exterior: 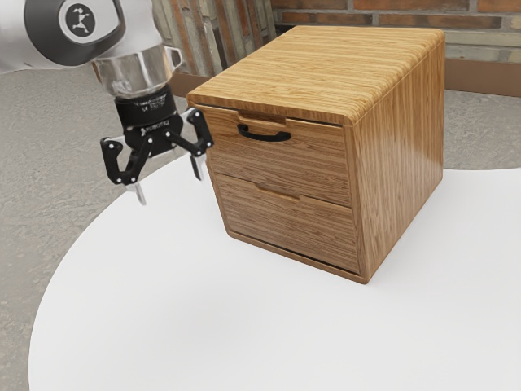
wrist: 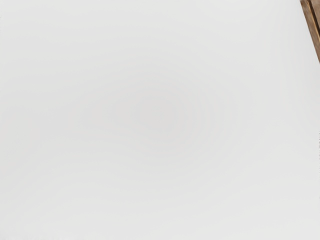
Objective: Pull the drawer handle with one arm to open the drawer
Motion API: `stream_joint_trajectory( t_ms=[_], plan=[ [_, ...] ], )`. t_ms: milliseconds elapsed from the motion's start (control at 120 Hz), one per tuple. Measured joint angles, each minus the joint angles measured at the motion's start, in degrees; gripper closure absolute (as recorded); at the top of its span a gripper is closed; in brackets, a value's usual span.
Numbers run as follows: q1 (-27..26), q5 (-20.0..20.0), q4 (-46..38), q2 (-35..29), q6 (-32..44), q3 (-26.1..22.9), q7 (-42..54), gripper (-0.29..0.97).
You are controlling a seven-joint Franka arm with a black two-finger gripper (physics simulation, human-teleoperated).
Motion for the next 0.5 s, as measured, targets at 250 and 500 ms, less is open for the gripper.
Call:
stream_joint_trajectory(
  t_ms=[250,500],
  plan=[
    [-0.06,-0.11,0.0,0.0,0.55,0.07,-6.46,0.0],
    [-0.3,-0.18,5.15,-3.48,0.19,-0.16,-11.26,0.0]
  ],
)
